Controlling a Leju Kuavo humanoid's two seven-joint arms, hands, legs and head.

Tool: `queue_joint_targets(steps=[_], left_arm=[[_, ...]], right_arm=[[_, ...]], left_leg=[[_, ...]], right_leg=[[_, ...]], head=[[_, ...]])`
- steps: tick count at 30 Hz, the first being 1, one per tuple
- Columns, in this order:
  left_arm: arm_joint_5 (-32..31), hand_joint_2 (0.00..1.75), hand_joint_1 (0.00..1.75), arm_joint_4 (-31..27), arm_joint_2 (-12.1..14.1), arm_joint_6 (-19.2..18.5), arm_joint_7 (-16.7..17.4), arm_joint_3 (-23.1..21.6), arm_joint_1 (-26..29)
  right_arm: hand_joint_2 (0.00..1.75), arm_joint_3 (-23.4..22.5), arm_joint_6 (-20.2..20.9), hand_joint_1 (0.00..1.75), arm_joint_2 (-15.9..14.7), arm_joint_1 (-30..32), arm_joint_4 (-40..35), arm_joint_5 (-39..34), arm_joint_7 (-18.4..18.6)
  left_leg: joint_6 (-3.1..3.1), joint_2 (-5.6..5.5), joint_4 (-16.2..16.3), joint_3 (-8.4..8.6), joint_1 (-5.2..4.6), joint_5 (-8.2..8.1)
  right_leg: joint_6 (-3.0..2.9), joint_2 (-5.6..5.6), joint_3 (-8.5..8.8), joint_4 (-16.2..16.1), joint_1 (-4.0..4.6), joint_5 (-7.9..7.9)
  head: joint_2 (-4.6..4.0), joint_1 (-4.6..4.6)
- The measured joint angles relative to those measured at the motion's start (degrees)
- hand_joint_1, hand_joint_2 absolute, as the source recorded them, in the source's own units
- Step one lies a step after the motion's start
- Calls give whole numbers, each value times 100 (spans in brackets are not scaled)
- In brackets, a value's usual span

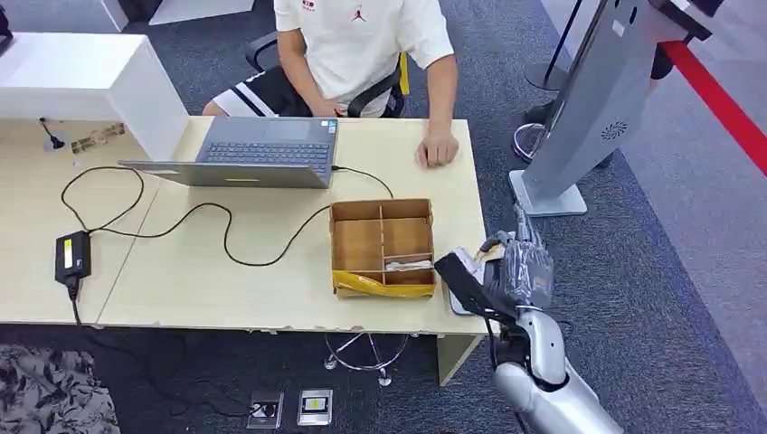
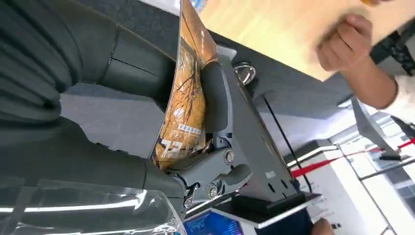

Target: Pass the card to the sensor for recognition and then transmit it.

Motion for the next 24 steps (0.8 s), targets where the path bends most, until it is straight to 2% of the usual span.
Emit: queue_joint_targets(steps=[9, 17, 24], left_arm=[[-7, 175, 0, 0, -9, 0, 4, 0, 0], [96, 175, 0, 0, -24, 0, 13, 2, 0], [295, 175, 0, -4, -98, 0, 28, 2, 1]], right_arm=[[175, 50, 65, 175, 345, 103, 695, -59, -314], [175, 68, 153, 175, 640, 101, 1292, -116, -356], [175, 63, -28, 175, 830, 21, 1881, -409, -509]], left_leg=[[0, 0, -1, 0, 1, 0], [0, 0, 0, 0, 0, 0], [0, 0, 0, 0, 0, 0]], right_leg=[[0, 0, 0, 0, 1, 0], [0, -1, 0, 0, 0, 0], [0, 0, 0, 0, 0, 0]], head=[[-2, -2], [0, -2], [-2, -2]])
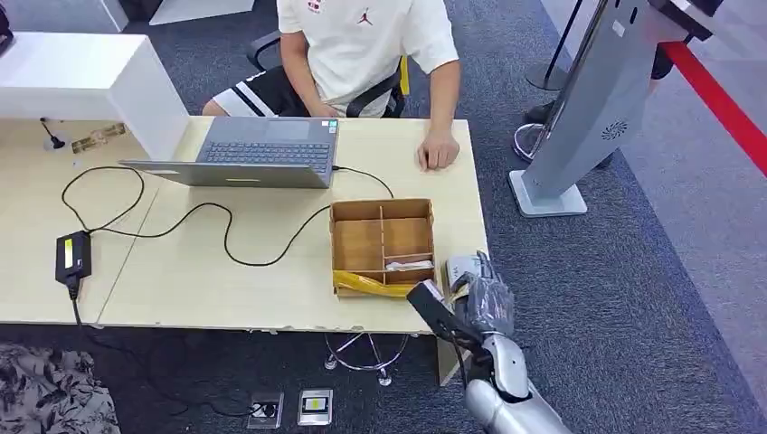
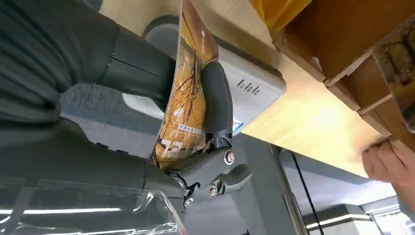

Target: Pass the card to the sensor for recognition and then transmit it.

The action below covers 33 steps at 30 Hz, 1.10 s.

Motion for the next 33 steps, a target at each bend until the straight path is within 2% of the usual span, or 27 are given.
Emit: queue_joint_targets(steps=[14, 20, 24, 30, 33], left_arm=[[175, 175, 0, -137, -166, 0, 190, 0, 15], [212, 175, 0, -229, -234, 0, 229, 0, 20], [212, 175, 0, -275, -251, 0, 288, 0, 25], [182, 175, 0, -334, -282, 0, 308, 0, 30], [87, 175, 0, -334, -278, 0, 308, 0, 32]], right_arm=[[175, -63, -230, 175, 92, -362, 538, -326, -286], [175, -94, -271, 175, 162, -409, 625, -597, -653], [175, -107, -444, 175, 203, -458, 610, -734, -843], [175, -116, -680, 175, 201, -482, 101, -818, -944], [175, -144, -710, 175, 173, -530, -403, -697, -839]], left_leg=[[0, 0, 1, 0, 0, 0], [0, 0, 0, 0, 0, 0], [0, 0, 1, 1, 0, 1], [0, 0, 1, 1, 0, 1], [0, 1, 1, 2, 0, 1]], right_leg=[[0, 0, 0, 0, 0, 0], [0, 0, 0, 0, 0, 0], [0, 0, 1, 0, 0, 0], [0, 1, 1, 1, 0, 1], [0, 1, 0, 1, 0, 1]], head=[[2, 0], [0, 2], [0, 0], [0, 0], [2, 0]])
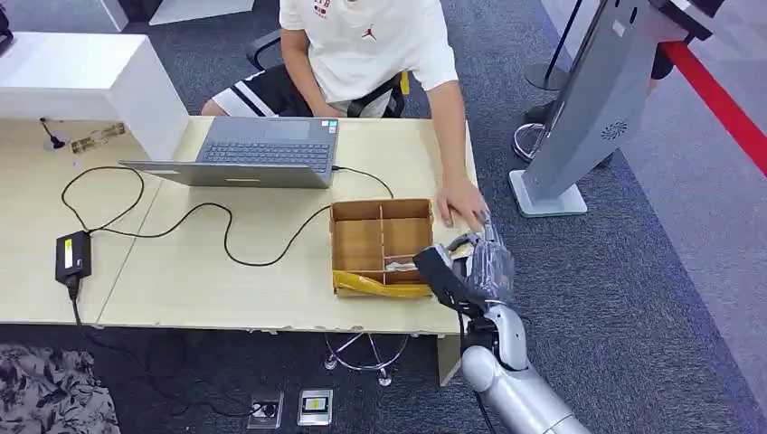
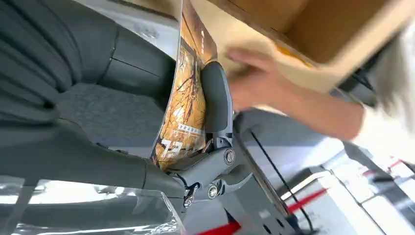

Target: Pass the card to the sensor for recognition and then transmit it.

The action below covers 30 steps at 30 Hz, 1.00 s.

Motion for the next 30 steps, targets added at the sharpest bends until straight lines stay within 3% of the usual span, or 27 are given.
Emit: queue_joint_targets(steps=[8, 15, 17, 21, 27, 30], left_arm=[[-352, 175, 0, 7, 33, 0, -160, -2, 4], [-402, 175, 0, 52, 59, 0, -219, -4, 4], [-406, 175, 0, 55, 63, 0, -219, -4, 5], [-404, 175, 0, 85, 72, 0, -286, -7, -28], [-455, 175, 0, 149, 90, 0, -341, -9, -33], [-455, 175, 0, 177, 98, 0, -341, -7, -31]], right_arm=[[175, -6, 630, 175, -72, -342, -1416, 1139, 490], [175, 142, 1104, 175, 105, -863, -1614, 1619, 601], [175, 207, 1404, 175, 177, -1005, -1595, 1702, 642], [175, 483, 2039, 175, 551, -1507, -1109, 1961, 754], [175, 933, 2159, 175, 1254, -2086, 370, 2452, 1060], [175, 1023, 2157, 175, 1423, -2234, 883, 2478, 1213]], left_leg=[[0, 4, -1, 0, 0, 0], [0, 2, -1, -1, 1, 2], [0, 7, -2, -4, 0, 2], [-1, 13, -2, -3, 3, 2], [-2, 4, -2, -3, 8, 2], [-2, 4, -2, -5, 7, 2]], right_leg=[[0, 6, 1, 1, 0, 0], [0, 12, 3, 2, 1, 1], [0, 18, 0, 5, 1, 1], [-1, 25, -1, 5, 4, 1], [-2, 18, -1, 5, 10, 0], [-2, 17, -1, 5, 8, 0]], head=[[0, 0], [-2, 2], [0, 2], [0, 0], [0, 6], [-2, 2]])
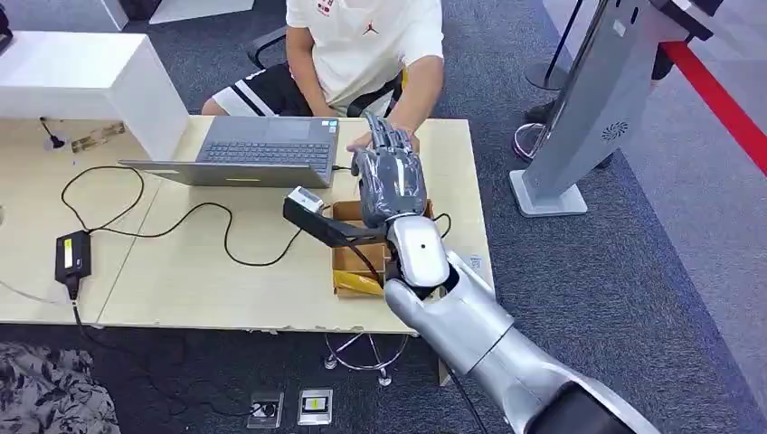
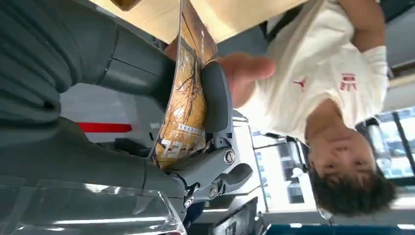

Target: Pass the card to the sensor for recognition and then transmit it.

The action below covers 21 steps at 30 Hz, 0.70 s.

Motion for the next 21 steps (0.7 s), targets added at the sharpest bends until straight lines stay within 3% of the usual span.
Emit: queue_joint_targets(steps=[12, 13, 14, 18, 21], left_arm=[[-125, 175, 0, 66, 70, 0, 83, 7, 8], [-129, 175, 0, 66, 72, 0, 109, 6, 8], [-133, 175, 0, 66, 74, 0, 144, 7, 8], [-140, 175, 0, 66, 83, 0, 221, 7, 9], [-129, 175, 0, 66, 85, 0, 256, 7, 11]], right_arm=[[175, 136, -33, 175, 151, -391, 993, 120, 400], [175, 136, -42, 21, 142, -410, 1030, 140, 415], [175, 138, -57, 0, 134, -419, 1052, 160, 450], [175, 164, -216, 0, 105, -424, 1107, 177, 486], [175, 168, -598, 0, 83, -425, 1128, 138, 337]], left_leg=[[0, 4, 2, 4, -2, 0], [0, 4, 2, 5, -2, 0], [0, 4, 2, 4, -2, 0], [0, 4, 2, 5, -2, 0], [0, 6, 2, 4, -2, 0]], right_leg=[[0, 6, 0, -5, -3, 1], [0, 6, 0, -5, -3, 1], [0, 6, 0, -5, -2, 1], [0, 8, -1, -5, -2, 1], [0, 9, -1, -5, -2, 1]], head=[[2, 0], [2, 0], [0, 0], [0, 0], [2, 0]])
